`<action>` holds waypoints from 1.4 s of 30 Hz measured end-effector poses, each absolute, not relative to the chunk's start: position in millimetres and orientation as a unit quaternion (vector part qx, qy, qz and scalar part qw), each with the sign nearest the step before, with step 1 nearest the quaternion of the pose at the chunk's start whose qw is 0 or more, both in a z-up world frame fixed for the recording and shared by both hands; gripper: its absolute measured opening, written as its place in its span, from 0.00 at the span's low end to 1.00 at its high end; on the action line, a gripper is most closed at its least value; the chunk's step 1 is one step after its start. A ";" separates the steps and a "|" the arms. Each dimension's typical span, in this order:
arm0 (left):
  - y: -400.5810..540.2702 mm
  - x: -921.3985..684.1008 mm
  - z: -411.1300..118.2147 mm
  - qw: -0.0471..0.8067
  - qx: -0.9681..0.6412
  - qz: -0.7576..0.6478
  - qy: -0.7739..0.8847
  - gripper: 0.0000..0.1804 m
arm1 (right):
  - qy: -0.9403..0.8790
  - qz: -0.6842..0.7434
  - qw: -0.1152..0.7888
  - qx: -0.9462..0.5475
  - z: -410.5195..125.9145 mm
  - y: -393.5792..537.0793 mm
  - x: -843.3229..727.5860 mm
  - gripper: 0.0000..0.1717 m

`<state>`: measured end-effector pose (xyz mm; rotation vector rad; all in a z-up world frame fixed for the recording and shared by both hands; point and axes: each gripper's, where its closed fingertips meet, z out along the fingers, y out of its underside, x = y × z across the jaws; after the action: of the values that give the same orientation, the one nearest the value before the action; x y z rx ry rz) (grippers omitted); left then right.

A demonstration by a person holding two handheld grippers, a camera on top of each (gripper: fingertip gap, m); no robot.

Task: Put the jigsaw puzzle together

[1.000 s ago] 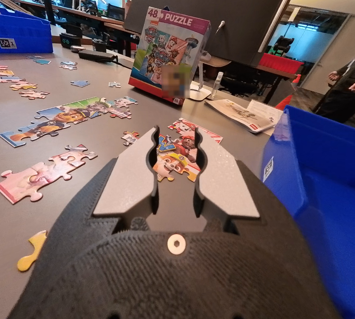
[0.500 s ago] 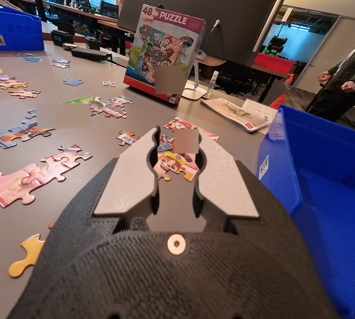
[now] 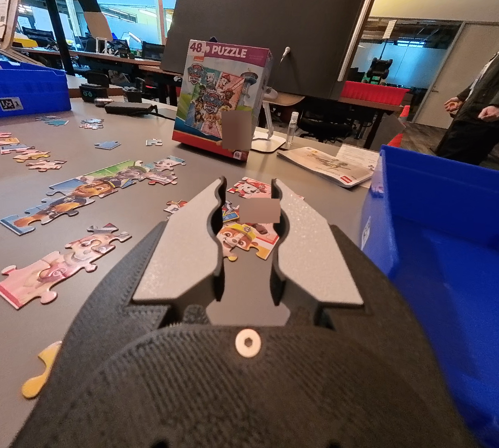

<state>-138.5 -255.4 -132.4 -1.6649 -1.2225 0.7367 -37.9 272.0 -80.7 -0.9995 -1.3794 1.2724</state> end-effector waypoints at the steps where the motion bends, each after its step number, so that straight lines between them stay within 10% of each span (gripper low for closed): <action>1: -255.4 -138.3 -132.0 0.456 -0.676 0.301 -0.495 0.16 | -0.569 0.521 0.487 -0.410 -81.2 271.3 -38.2 0.18; 13: -299.6 -146.1 -130.3 0.435 -0.610 0.356 -0.558 0.28 | -0.578 0.512 0.489 -0.406 -83.1 268.8 -39.4 0.19; 42: -273.1 -142.6 -131.1 0.489 -0.636 0.297 -0.518 0.23 | -0.568 0.519 0.490 -0.411 -81.1 272.0 -38.6 0.18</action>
<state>-142.6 -273.1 -131.1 -1.5461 -1.2579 0.7222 -38.6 272.0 -81.1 -0.9987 -1.3787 1.2602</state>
